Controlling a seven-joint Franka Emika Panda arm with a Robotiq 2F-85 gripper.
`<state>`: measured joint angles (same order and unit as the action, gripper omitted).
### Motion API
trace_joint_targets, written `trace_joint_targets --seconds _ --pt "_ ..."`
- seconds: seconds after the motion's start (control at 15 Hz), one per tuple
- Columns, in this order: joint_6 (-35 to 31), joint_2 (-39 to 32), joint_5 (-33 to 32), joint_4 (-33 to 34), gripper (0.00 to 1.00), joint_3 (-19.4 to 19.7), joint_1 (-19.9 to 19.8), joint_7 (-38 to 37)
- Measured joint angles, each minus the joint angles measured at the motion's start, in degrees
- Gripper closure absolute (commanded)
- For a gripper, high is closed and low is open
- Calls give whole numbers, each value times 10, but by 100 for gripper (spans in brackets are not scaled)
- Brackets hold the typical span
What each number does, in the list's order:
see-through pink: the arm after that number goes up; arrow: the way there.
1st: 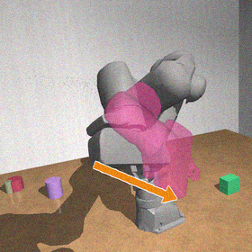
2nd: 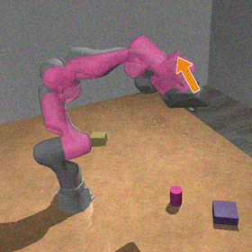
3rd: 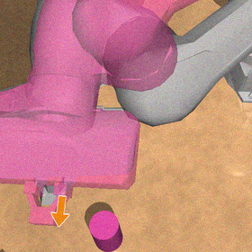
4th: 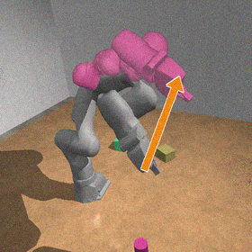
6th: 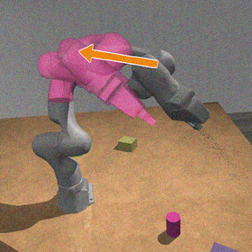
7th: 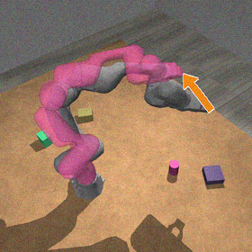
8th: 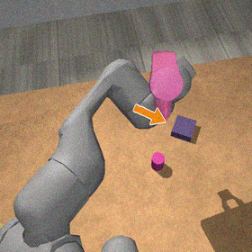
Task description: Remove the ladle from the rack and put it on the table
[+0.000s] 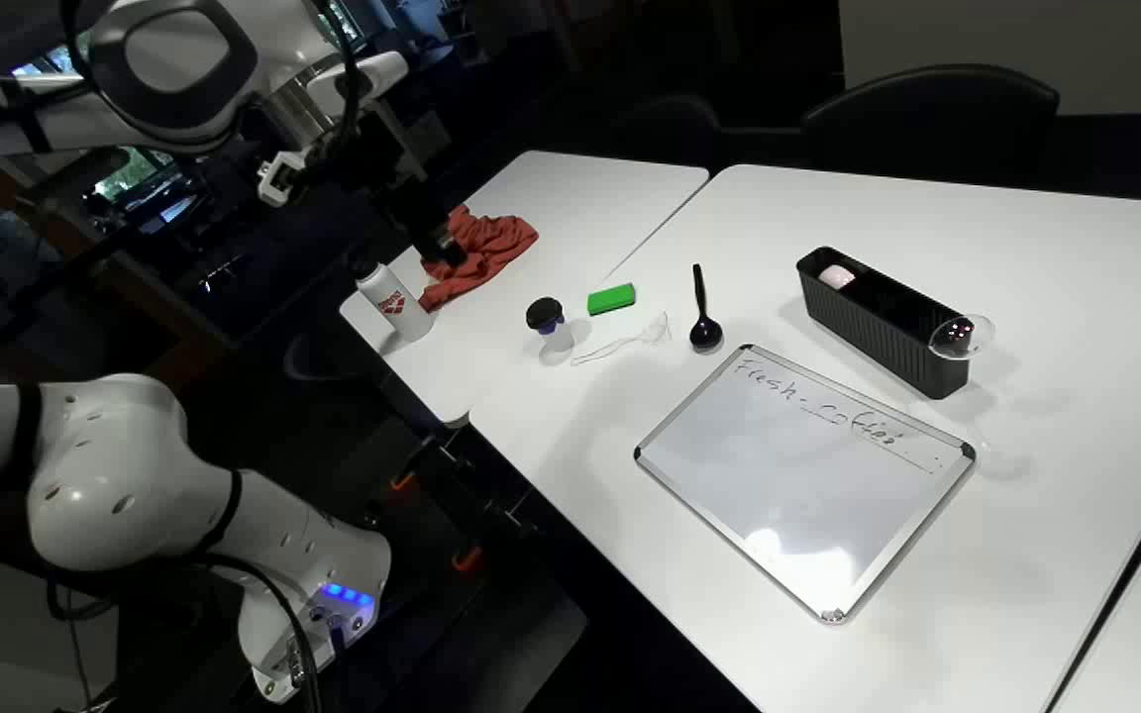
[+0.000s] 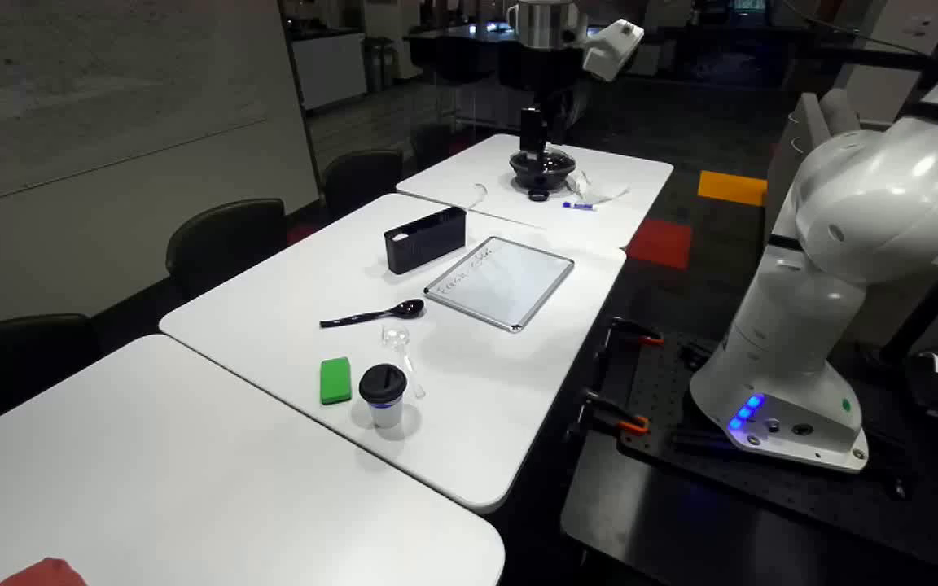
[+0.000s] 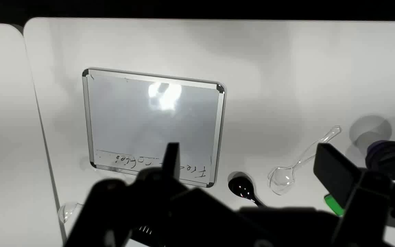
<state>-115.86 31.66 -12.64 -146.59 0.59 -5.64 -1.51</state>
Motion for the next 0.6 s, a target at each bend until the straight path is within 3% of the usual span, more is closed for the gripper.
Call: trace_joint_targets --seconds 0.6 --pt "0 0 0 1 0 1 0 -4"
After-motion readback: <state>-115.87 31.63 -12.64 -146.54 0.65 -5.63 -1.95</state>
